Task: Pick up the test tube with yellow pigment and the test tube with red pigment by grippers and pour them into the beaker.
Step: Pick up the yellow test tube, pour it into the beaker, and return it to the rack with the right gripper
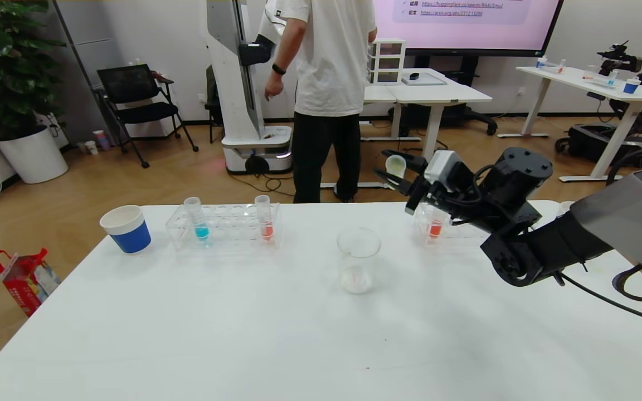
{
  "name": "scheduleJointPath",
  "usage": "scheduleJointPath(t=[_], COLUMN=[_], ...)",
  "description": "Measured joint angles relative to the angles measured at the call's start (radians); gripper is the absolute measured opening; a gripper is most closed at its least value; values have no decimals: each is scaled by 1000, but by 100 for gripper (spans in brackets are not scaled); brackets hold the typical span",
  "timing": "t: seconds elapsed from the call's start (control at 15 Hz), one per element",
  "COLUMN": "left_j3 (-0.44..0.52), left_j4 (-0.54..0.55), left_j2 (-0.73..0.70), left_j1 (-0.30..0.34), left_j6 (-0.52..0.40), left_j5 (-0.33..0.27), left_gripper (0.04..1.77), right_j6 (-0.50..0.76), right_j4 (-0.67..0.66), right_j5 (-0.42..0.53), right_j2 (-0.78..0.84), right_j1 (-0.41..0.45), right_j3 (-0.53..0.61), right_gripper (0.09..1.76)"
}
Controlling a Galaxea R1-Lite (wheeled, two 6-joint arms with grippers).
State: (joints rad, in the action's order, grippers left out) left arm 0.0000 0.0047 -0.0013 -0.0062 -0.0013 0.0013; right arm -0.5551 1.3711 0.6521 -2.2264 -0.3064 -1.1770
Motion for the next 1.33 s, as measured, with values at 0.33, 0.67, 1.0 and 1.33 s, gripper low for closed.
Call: scheduleJointPath(t=[0.33, 0.67, 1.0, 1.33], left_j3=[0, 0, 0, 0], left_j4=[0, 0, 0, 0], left_j2=[0, 0, 0, 0], left_j1=[0, 0, 0, 0], left_j6=[0, 0, 0, 1], left_j5=[0, 0, 0, 0], left_gripper=[175, 175, 175, 175], right_j6=[-181, -356, -484, -629], right_j4=[-4, -2, -10, -24], right_j5=[63, 158, 191, 224], right_j2=[-59, -100, -110, -133], right_j1=[-16, -24, -47, -50], right_j3=[-13, -43, -51, -72], right_gripper=[51, 51, 51, 51])
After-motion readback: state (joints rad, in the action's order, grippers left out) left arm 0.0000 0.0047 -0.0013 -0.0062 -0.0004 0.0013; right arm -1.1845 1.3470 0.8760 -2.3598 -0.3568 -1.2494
